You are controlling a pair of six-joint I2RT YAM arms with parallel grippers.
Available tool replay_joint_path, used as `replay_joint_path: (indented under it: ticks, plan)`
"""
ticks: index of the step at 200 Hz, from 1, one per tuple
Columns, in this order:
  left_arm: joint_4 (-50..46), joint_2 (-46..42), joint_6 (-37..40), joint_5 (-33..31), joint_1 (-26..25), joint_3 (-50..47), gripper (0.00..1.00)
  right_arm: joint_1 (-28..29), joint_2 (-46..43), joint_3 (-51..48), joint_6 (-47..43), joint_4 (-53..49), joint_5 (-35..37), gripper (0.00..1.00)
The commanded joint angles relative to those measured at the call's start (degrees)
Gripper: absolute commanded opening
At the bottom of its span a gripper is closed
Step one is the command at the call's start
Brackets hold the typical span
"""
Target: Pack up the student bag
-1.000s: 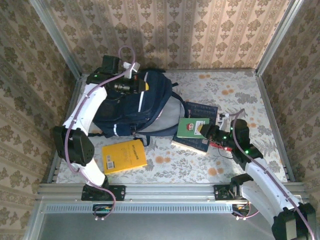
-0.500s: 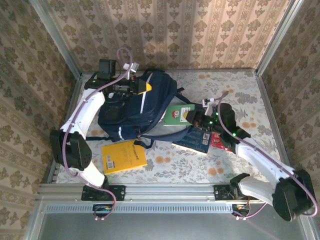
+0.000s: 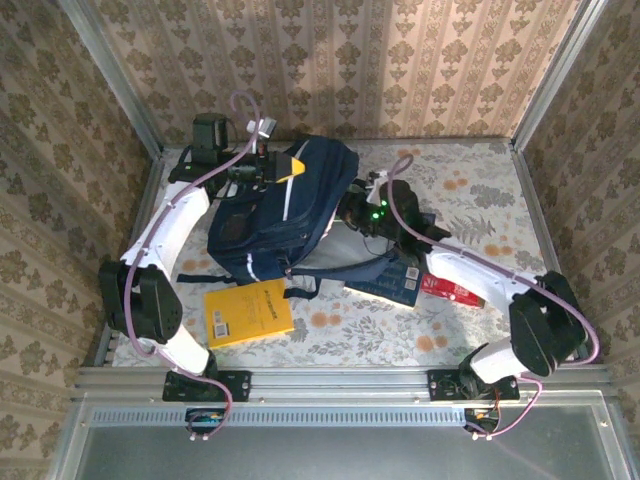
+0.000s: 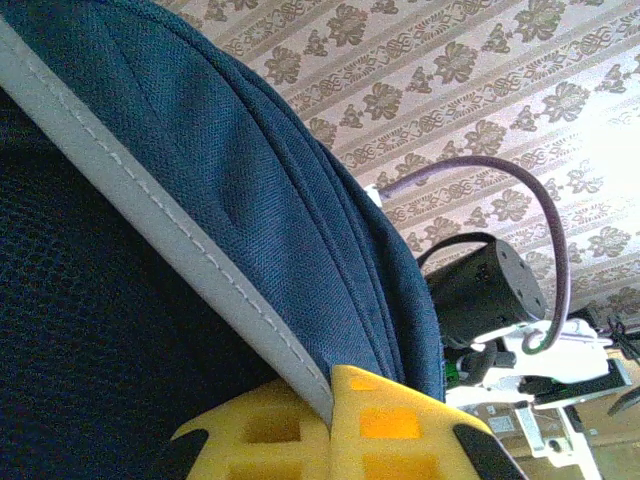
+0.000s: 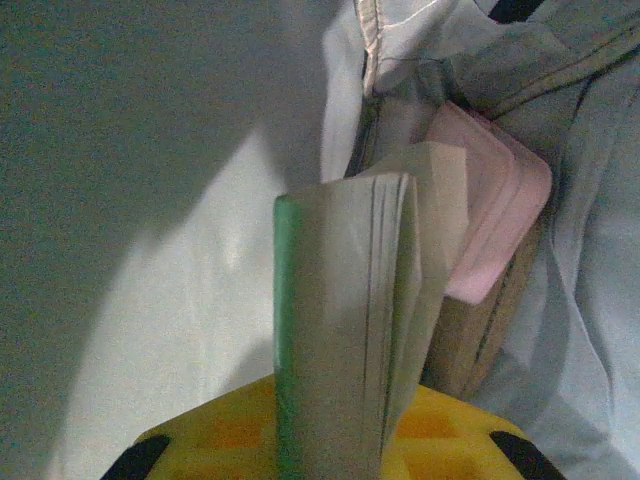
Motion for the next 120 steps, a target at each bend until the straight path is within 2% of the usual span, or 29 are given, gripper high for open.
replay_joint_path:
  ticks: [1,33,72,90,102,120]
  plan:
    - [7.59,-3.21,-0.25,6.08,-0.25,4.25,0.0,1.88,4.26,3.17,2.64,-0.88,5.88,0.0]
    - [9.29,-2.24,-1.61,6.08,-0.51,5.21,0.0,6.06,10.78,8.29,1.75,-1.46,5.98,0.0]
    - [13.87,-1.13,-5.14,6.13,-1.18,5.3,0.0,13.73,18.64,15.42,2.27,-7.25,17.07,0.03]
    - [15.35,-0.9,-6.12,6.52,-1.65,5.5,0.0,15.53,24.12,20.17,2.88,-6.48,17.69,0.08]
    - [14.52,-0.82,-5.24,6.76,-1.66,5.91,0.0,16.16,27.96,22.16,2.73,-1.61,16.16,0.12]
    - [13.9,-0.63,-4.98,6.61,-1.31,6.73,0.0,16.17,34.23,26.23,4.22,2.43,12.71,0.28]
